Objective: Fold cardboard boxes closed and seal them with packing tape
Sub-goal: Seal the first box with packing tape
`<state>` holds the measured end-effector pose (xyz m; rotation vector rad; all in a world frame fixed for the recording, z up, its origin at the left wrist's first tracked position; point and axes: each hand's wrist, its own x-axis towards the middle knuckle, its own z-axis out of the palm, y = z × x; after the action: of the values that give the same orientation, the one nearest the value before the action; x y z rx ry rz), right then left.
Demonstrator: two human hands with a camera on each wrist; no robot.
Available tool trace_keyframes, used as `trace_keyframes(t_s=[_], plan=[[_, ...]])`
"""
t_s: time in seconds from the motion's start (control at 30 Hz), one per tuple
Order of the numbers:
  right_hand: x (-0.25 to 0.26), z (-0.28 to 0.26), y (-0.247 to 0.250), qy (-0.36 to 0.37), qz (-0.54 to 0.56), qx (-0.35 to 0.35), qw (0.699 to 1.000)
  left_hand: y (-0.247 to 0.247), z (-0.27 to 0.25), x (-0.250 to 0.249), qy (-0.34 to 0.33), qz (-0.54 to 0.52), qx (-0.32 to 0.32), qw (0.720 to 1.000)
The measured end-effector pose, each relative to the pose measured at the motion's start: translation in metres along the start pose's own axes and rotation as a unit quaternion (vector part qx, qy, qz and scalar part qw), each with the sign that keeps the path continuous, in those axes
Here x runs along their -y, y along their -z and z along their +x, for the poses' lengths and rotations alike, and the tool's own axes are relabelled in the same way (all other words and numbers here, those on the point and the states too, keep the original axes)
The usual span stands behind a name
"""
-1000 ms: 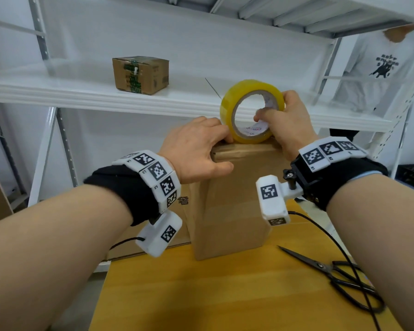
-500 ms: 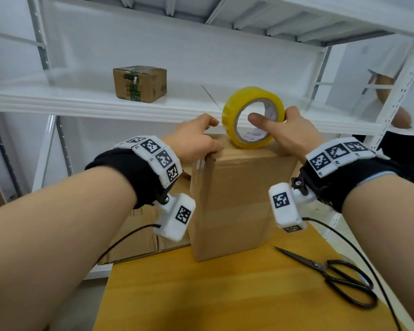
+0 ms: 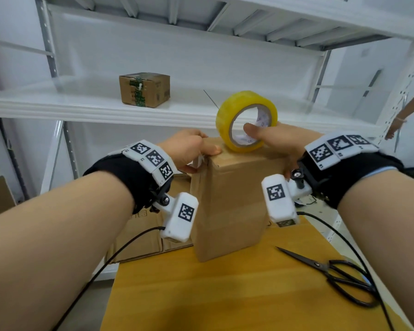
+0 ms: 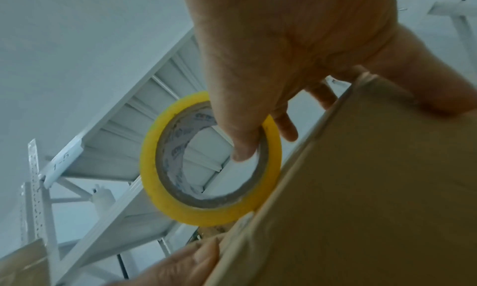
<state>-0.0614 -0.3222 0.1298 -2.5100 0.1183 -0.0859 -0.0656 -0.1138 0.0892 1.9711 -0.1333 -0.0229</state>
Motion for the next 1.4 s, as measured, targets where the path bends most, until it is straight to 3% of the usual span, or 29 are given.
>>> trace_keyframes(t_s=[0.17,0.3,0.47,0.67,0.87,0.97,1.1,1.4], plan=[[0.009,-0.009,-0.001,0.021,0.077,-0.048,0.996,0.010,-0.008,-0.005,-0.004,0.033,0.018,0.999],[0.023,-0.012,0.001,0.048,0.152,-0.028,0.987,0.016,-0.014,-0.011,-0.027,0.072,0.050,0.996],[0.029,-0.003,-0.004,0.071,0.178,0.008,0.981,0.010,-0.014,-0.019,-0.129,0.053,0.046,0.989],[0.013,0.009,-0.004,0.075,0.222,0.013,0.972,-0.004,-0.004,-0.021,-0.145,0.045,0.093,0.984],[-0.013,0.021,0.000,0.076,0.249,0.129,0.957,-0.009,0.011,-0.023,-0.166,0.009,0.081,0.983],[-0.029,0.027,0.002,0.073,0.274,0.147,0.948,-0.015,0.015,-0.023,-0.167,-0.008,0.083,0.982],[-0.033,0.017,-0.002,0.116,0.159,0.225,0.954,-0.022,0.016,-0.028,-0.174,-0.005,0.086,0.981],[-0.014,0.006,-0.006,0.138,0.089,0.252,0.954,-0.023,0.015,-0.038,-0.180,0.072,0.066,0.979]])
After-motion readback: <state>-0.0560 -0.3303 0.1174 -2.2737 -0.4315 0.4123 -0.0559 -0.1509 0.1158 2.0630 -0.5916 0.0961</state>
